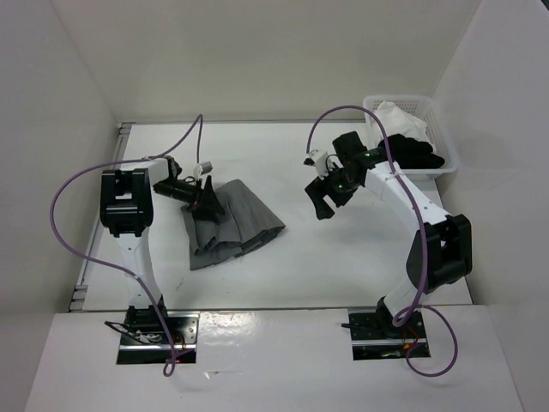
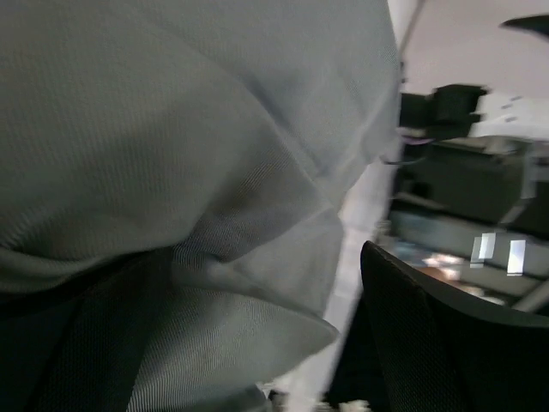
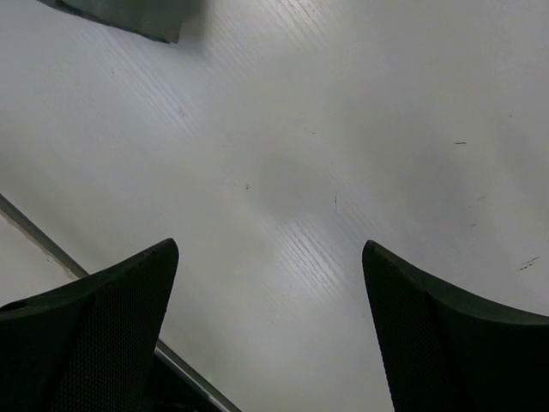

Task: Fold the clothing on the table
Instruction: Fold the skirt

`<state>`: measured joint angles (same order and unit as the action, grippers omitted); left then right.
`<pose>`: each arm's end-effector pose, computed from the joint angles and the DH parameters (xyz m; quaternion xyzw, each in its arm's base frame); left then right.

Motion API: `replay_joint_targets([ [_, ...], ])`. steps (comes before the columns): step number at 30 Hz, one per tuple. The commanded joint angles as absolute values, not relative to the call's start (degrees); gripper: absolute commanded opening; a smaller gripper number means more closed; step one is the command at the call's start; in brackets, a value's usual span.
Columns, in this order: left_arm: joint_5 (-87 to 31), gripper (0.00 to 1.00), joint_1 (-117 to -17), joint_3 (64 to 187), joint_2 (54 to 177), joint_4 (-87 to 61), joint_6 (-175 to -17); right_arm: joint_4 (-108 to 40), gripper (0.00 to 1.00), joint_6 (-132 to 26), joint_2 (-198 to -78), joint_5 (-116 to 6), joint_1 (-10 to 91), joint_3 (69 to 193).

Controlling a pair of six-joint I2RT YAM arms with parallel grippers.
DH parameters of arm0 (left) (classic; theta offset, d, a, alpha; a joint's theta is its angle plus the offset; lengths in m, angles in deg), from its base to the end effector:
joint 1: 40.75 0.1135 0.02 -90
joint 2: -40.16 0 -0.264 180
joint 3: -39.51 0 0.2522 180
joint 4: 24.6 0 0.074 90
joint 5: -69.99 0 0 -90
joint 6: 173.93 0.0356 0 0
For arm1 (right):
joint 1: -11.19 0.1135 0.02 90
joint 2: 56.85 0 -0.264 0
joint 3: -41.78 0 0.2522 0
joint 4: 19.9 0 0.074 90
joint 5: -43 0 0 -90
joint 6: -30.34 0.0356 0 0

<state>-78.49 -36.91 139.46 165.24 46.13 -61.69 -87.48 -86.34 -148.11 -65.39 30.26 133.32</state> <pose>0.3918 -0.0041 0.1303 0.1147 0.8642 -0.4853 0.0666 0.2984 0.1150 0.2792 -0.4052 0.8795 0.1434 0.2042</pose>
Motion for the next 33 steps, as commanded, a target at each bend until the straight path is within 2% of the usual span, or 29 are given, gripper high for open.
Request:
replay_joint_targets([
  [1,-75.49,1.00,-37.92,137.21,170.05,44.28,-61.24,-85.34,0.92,-86.91,-146.93,-67.30,29.91,132.80],
  [9,-70.47,1.00,-46.01,135.36,167.34,39.88,-66.08,-84.81,0.92,-86.38,-146.24,-67.30,28.77,132.19],
  [17,-66.68,1.00,-59.01,145.99,167.86,37.51,-70.91,-84.28,0.92,-85.86,-142.72,-67.30,26.40,129.38],
  [24,-66.68,1.00,-60.79,154.79,167.96,40.22,-72.42,-83.76,0.92,-85.33,-139.03,-69.84,22.09,127.35],
  [33,-65.02,1.00,-52.62,154.79,142.95,47.43,-72.42,-84.38,0.94,-85.86,-129.54,-72.40,14.71,123.49],
])
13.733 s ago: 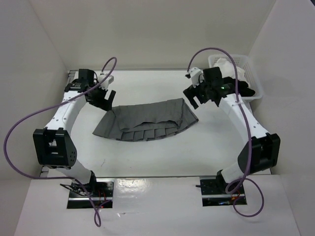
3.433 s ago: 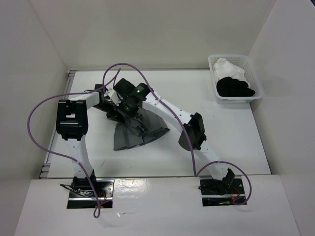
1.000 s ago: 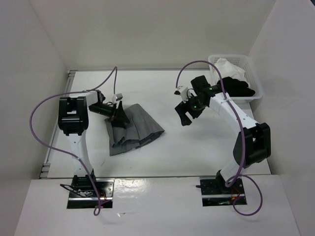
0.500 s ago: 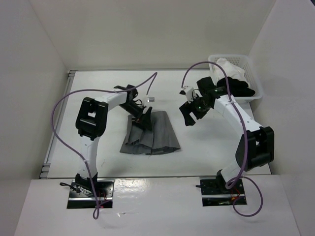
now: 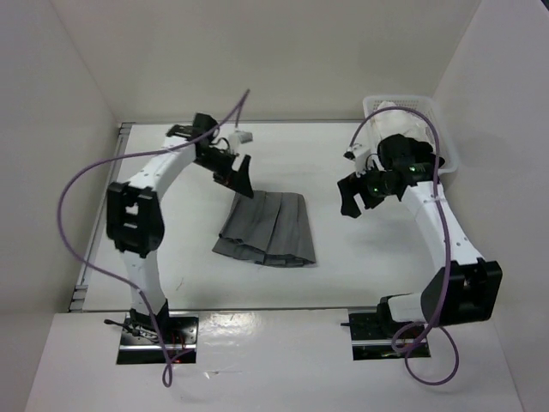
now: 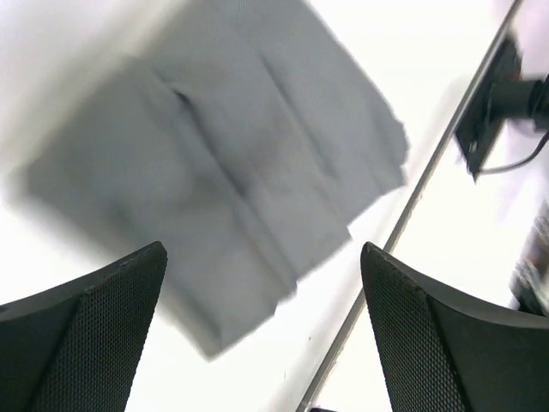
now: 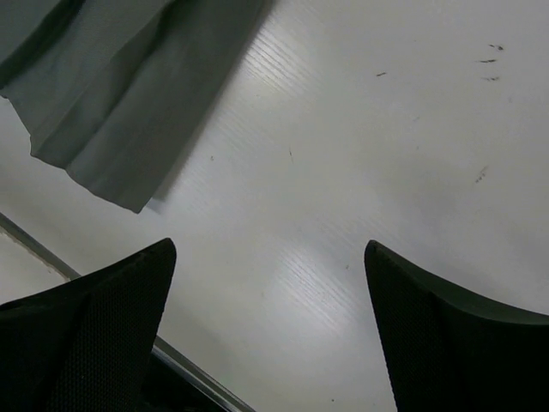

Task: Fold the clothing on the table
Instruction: Fold the skirt

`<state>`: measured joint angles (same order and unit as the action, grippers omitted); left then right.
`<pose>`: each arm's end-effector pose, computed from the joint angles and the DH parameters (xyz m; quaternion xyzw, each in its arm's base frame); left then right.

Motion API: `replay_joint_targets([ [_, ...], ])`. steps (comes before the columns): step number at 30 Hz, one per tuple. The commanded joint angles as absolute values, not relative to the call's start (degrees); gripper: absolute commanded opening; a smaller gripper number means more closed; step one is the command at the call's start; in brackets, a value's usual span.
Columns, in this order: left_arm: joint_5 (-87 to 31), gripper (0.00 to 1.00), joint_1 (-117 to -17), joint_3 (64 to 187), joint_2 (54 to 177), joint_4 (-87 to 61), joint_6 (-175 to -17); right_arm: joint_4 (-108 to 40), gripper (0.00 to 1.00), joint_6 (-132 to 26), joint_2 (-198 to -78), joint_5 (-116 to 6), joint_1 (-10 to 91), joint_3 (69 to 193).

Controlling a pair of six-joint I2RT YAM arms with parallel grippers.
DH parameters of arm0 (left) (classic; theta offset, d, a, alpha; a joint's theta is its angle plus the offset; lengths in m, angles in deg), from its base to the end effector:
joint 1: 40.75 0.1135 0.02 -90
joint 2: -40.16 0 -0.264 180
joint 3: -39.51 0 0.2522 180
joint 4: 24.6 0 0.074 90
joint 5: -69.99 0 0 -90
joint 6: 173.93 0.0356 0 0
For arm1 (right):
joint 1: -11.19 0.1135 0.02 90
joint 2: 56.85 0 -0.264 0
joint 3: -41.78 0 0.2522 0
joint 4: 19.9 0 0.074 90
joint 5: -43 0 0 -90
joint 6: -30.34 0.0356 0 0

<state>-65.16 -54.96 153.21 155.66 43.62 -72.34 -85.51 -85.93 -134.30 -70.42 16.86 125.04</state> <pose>0.4006 -0.1275 0.2507 0.2679 0.8716 -0.3816 0.1515 0.2645 0.0405 0.3045 -0.3109 0.8943 0.1472 0.2860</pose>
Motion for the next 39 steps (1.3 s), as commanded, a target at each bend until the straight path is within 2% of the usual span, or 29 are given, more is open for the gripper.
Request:
replay_joint_targets([
  [1,-64.49,1.00,-50.52,153.13,140.73,47.43,-72.42,-83.59,0.94,-85.86,-128.49,-72.40,13.66,122.87],
  [3,-62.91,1.00,-47.70,149.88,134.05,47.43,-72.42,-81.57,0.94,-84.72,-124.80,-72.40,9.80,120.68],
  [7,-58.70,1.00,-34.64,136.88,122.97,43.31,-71.90,-74.98,0.94,-80.25,-116.28,-71.35,3.12,114.62],
  [9,-54.57,1.00,-30.22,128.88,117.43,38.75,-72.68,-72.08,0.98,-78.48,-111.98,-70.73,-0.58,111.10],
  [13,-45.96,1.00,-21.35,120.08,109.18,31.63,-79.25,-68.75,0.98,-75.06,-110.38,-67.93,-4.36,109.95],
  [17,-37.08,1.00,-15.98,115.94,105.99,25.38,-82.17,-65.66,0.98,-73.20,-109.76,-67.48,-7.45,107.57],
  [23,-34.86,1.00,-13.41,115.41,105.99,23.35,-82.70,-65.13,0.98,-73.20,-108.71,-67.48,-11.57,106.52],
  [39,-38.64,1.00,-12.88,114.71,107.04,22.82,-82.17,-65.12,0.98,-74.96,-108.18,-68.00,-12.10,106.52],
])
